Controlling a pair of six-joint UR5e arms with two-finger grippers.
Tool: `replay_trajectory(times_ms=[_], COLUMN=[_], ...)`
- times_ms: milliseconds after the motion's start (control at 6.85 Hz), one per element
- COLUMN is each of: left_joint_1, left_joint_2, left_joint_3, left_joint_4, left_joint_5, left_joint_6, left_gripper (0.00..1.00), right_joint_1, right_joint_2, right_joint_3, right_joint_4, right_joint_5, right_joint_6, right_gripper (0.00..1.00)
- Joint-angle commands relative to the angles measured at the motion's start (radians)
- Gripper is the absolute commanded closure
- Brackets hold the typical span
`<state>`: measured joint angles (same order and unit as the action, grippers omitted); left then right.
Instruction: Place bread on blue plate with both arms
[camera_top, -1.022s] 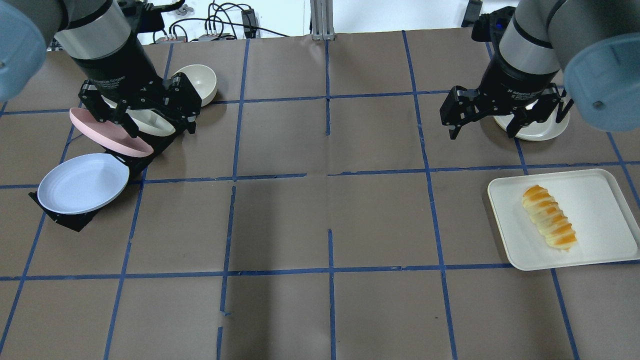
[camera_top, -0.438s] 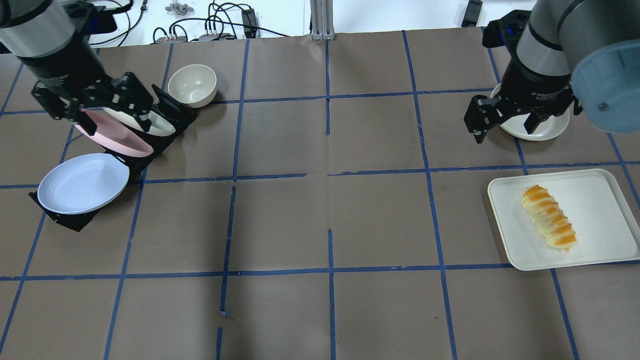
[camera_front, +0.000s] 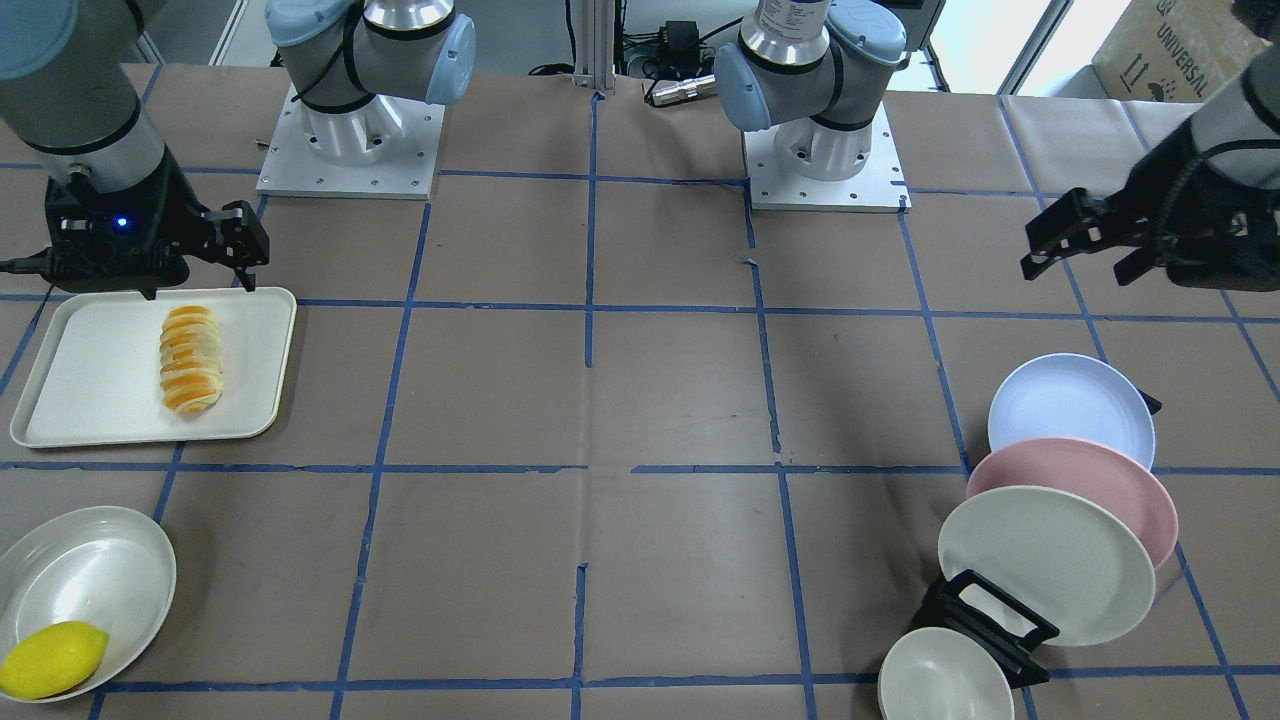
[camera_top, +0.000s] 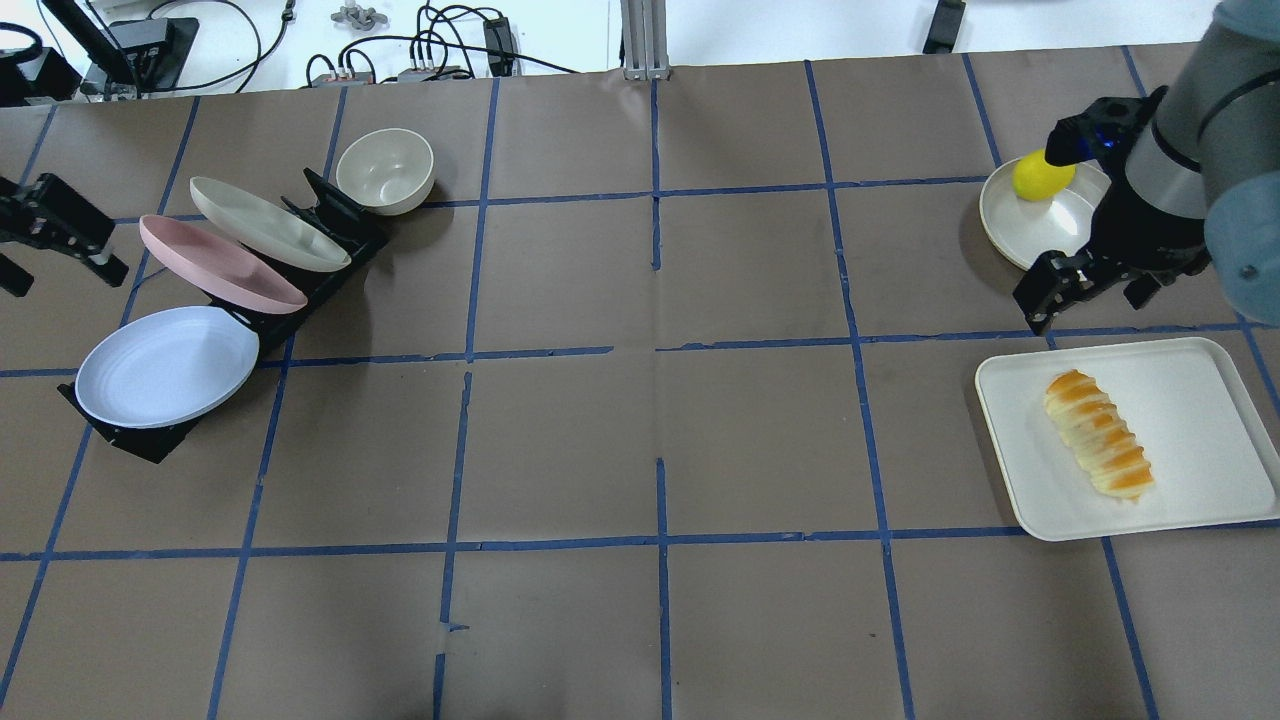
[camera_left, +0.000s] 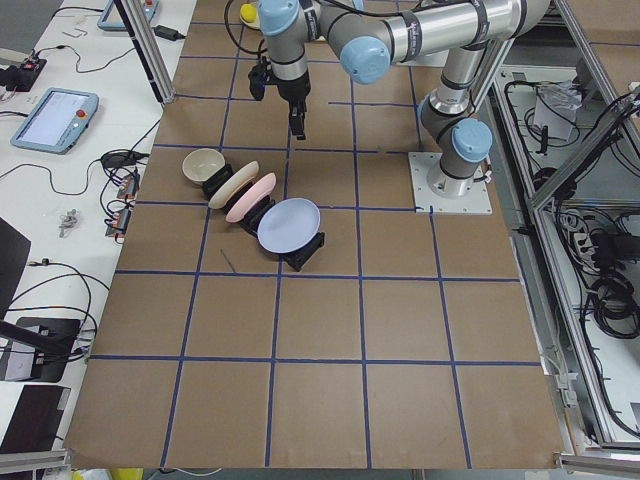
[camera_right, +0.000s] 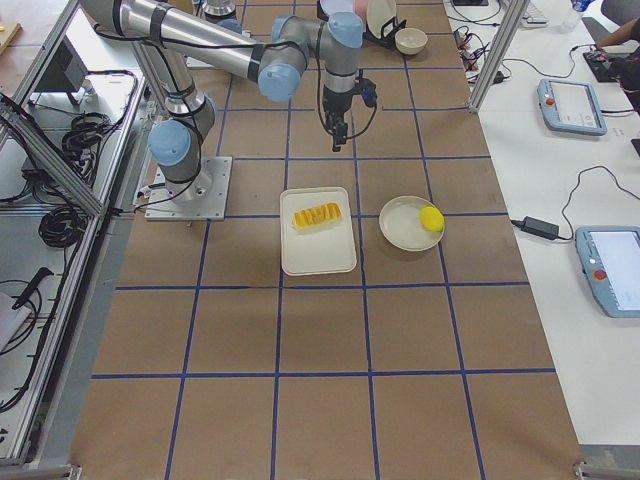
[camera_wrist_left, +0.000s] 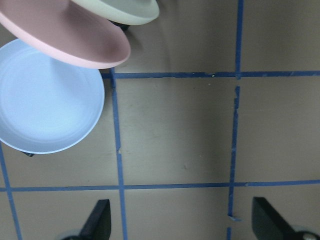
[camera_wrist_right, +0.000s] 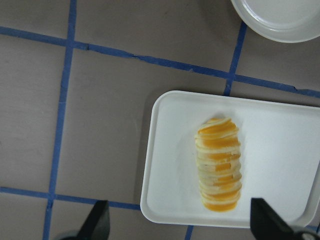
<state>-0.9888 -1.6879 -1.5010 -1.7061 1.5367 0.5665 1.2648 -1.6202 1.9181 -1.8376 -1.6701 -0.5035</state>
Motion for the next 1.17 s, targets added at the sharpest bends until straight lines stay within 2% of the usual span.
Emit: replay_trajectory(times_ms=[0, 146, 292, 438, 584, 730, 1022], left_joint_1=[0.198, 0.208, 0.209, 0.193, 0.174, 0.138, 0.102], left_joint_2=[-0.154, -0.220, -0.298, -0.379, -0.439, -0.470, -0.521], left_joint_3=[0.034, 0.066, 0.126, 0.155, 0.168, 0.172, 0.174], left_joint_4=[0.012, 0.079, 0.095, 0.095, 0.097, 0.114, 0.167], left_joint_5=[-0.063, -0.050, -0.017, 0.052, 0.057, 0.056, 0.050], left_joint_6=[0.180, 0.185, 0.185, 0.182, 0.178, 0.171, 0.179], left_gripper=[0.00, 0.00, 0.00, 0.00, 0.00, 0.00, 0.02], right_joint_1=[-0.160, -0.220, -0.248, -0.254, -0.265, -0.287, -0.291], right_joint_2=[0.002, 0.006, 0.026, 0.072, 0.147, 0.180, 0.189], right_joint_3=[0.228, 0.327, 0.366, 0.363, 0.361, 0.357, 0.351], right_joint_4=[-0.252, -0.372, -0.417, -0.436, -0.503, -0.514, -0.519], right_joint_5=[0.013, 0.059, 0.075, 0.075, 0.075, 0.075, 0.075], right_joint_6=[-0.126, -0.159, -0.171, -0.178, -0.199, -0.208, -0.210], right_gripper=[0.01, 0.01, 0.01, 0.01, 0.01, 0.01, 0.01])
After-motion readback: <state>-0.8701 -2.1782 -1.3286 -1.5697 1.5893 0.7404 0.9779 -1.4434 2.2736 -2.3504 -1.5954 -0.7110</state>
